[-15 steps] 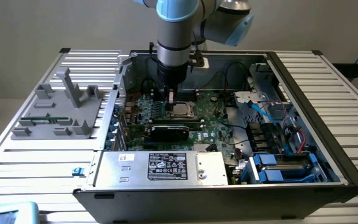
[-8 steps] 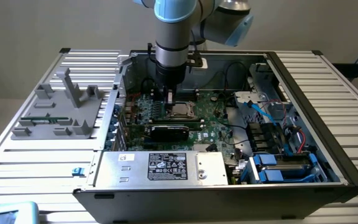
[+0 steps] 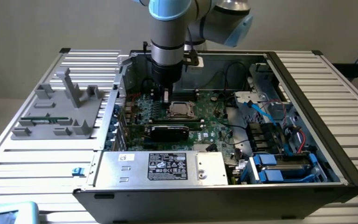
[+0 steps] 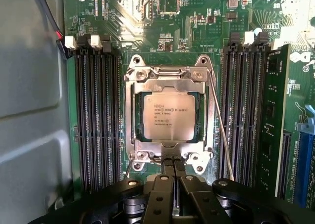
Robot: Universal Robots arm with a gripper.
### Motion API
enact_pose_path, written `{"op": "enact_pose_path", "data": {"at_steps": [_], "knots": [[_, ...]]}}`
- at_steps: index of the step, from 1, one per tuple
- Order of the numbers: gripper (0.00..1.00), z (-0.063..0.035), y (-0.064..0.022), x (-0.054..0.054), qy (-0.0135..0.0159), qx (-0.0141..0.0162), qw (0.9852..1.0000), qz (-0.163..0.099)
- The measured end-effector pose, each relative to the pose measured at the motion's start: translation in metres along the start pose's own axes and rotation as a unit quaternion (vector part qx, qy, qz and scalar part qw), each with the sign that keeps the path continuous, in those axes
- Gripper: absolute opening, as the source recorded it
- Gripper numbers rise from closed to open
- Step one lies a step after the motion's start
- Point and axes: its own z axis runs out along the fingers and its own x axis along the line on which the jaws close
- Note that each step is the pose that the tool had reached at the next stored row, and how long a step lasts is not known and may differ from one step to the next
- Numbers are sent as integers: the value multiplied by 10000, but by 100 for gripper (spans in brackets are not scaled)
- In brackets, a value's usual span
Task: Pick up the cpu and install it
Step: 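Close the cpu cover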
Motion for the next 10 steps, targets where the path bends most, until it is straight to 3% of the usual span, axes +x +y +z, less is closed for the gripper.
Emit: {"op": "enact_pose_path", "data": {"at_steps": [10], "knots": [[12,-421,-193,26,5,0,10000,0]]}}
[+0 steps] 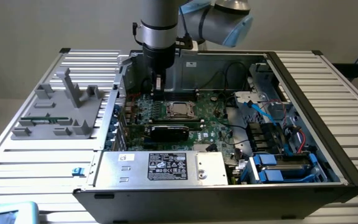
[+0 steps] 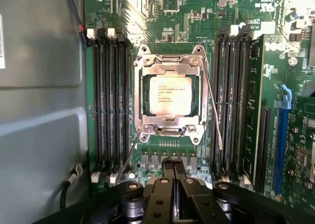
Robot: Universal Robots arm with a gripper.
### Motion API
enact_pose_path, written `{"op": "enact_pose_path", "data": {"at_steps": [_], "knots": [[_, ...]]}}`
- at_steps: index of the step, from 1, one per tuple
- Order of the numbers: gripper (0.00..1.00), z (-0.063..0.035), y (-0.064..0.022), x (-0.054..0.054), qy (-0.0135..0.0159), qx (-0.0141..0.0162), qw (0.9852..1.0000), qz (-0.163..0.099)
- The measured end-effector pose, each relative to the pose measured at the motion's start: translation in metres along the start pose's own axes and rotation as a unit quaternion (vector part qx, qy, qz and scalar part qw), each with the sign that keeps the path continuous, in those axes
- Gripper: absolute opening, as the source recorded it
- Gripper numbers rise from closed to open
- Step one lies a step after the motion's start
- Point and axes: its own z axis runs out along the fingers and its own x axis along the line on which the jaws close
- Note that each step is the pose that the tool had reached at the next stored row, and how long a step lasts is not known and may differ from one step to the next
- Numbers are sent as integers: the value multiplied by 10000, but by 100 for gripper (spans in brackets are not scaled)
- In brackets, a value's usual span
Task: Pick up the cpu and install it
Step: 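Close the cpu cover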
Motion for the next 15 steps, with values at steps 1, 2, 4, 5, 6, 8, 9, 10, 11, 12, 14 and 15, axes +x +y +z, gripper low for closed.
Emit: {"op": "enact_pose_path", "data": {"at_steps": [1,2,4,5,6,8,9,10,11,12,14,15], "knots": [[12,-45,-13,3,-1,0,10000,0],[12,-92,-27,6,1,0,10000,0],[12,-178,-53,11,4,0,10000,0],[12,-221,-68,13,4,1,10000,0],[12,-265,-83,16,8,0,10000,-1],[12,-310,-93,17,17,0,10000,-2],[12,-310,-93,14,22,0,10000,-2],[12,-310,-94,14,24,0,10000,-1],[12,-310,-94,14,23,0,10000,-1],[12,-310,-93,14,24,0,10000,-1],[12,-310,-94,14,24,0,10000,-1],[12,-311,-98,14,25,-1,10000,1]]}}
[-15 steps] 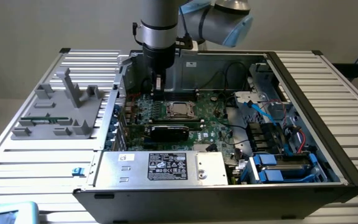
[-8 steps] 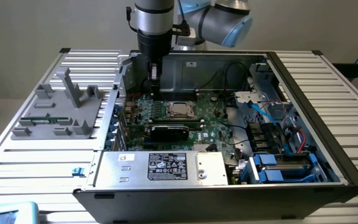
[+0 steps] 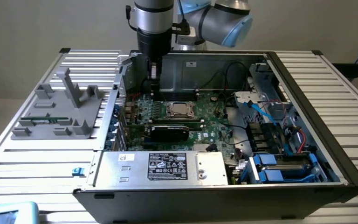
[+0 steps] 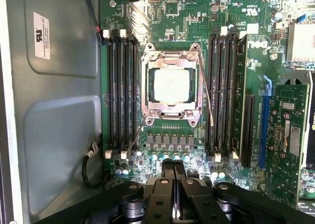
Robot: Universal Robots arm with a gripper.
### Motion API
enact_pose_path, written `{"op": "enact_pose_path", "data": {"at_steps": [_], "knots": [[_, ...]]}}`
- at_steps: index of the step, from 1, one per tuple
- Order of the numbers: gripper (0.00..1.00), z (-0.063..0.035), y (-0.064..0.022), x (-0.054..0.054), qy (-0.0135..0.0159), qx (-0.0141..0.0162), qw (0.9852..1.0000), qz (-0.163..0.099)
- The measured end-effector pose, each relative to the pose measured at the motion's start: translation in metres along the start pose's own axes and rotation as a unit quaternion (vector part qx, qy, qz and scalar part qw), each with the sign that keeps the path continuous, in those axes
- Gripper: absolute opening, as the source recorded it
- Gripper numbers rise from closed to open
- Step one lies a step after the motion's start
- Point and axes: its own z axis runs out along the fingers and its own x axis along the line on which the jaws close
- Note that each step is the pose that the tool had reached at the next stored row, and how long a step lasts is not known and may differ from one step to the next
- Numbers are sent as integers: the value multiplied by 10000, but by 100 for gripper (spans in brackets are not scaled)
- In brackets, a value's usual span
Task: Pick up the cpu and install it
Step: 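Close the cpu cover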
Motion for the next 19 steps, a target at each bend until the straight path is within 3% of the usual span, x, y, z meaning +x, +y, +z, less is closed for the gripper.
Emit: {"op": "enact_pose_path", "data": {"at_steps": [1,4,5,12,19], "knots": [[12,0,-10,0,13,-2,10000,3],[12,2,-37,0,131,-6,9999,34],[12,3,-41,0,152,-8,9999,60],[12,3,-43,0,175,-48,9984,544],[12,4,-43,0,199,-93,9937,1099]]}}
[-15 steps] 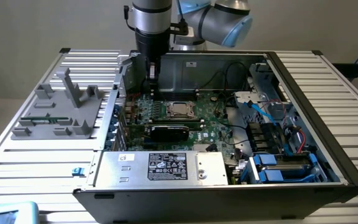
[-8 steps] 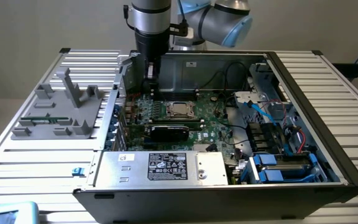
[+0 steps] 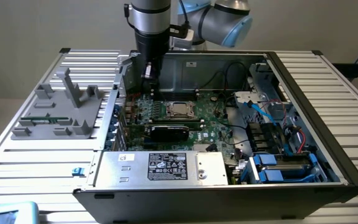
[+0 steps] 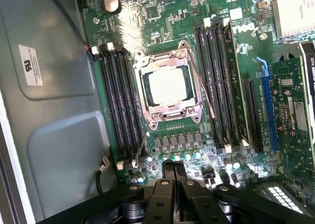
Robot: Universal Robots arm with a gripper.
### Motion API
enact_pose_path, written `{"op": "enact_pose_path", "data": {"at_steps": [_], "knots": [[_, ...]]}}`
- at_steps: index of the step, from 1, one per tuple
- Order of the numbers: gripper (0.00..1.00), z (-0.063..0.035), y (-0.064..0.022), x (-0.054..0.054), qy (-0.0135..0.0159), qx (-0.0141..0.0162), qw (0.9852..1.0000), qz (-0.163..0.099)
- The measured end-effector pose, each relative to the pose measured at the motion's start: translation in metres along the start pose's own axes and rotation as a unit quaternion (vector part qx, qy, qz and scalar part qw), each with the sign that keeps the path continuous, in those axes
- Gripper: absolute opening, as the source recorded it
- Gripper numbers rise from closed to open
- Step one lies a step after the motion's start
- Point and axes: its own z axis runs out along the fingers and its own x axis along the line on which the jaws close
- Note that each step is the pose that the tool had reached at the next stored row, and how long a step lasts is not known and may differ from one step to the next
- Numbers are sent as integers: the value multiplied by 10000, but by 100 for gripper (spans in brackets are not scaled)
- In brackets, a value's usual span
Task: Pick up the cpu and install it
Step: 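Close the cpu cover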
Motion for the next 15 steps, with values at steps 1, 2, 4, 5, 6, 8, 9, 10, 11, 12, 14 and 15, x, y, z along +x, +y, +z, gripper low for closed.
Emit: {"op": "enact_pose_path", "data": {"at_steps": [1,2,4,5,6,8,9,10,11,12,14,15], "knots": [[12,0,0,0,3,-3,10000,65],[12,0,0,0,4,0,9999,123],[12,0,-2,-1,0,27,9998,218],[12,0,-7,-2,-4,51,9997,240],[12,0,-7,-3,-6,58,9997,243],[12,0,-6,-4,-6,59,9997,247],[12,0,-6,-4,-4,55,9996,280],[12,0,-5,-3,-1,50,9994,339],[12,0,-5,-3,3,43,9992,401],[12,0,-6,-4,7,36,9989,475],[12,1,-6,-4,15,20,9979,642],[12,1,-5,-4,19,12,9974,725]]}}
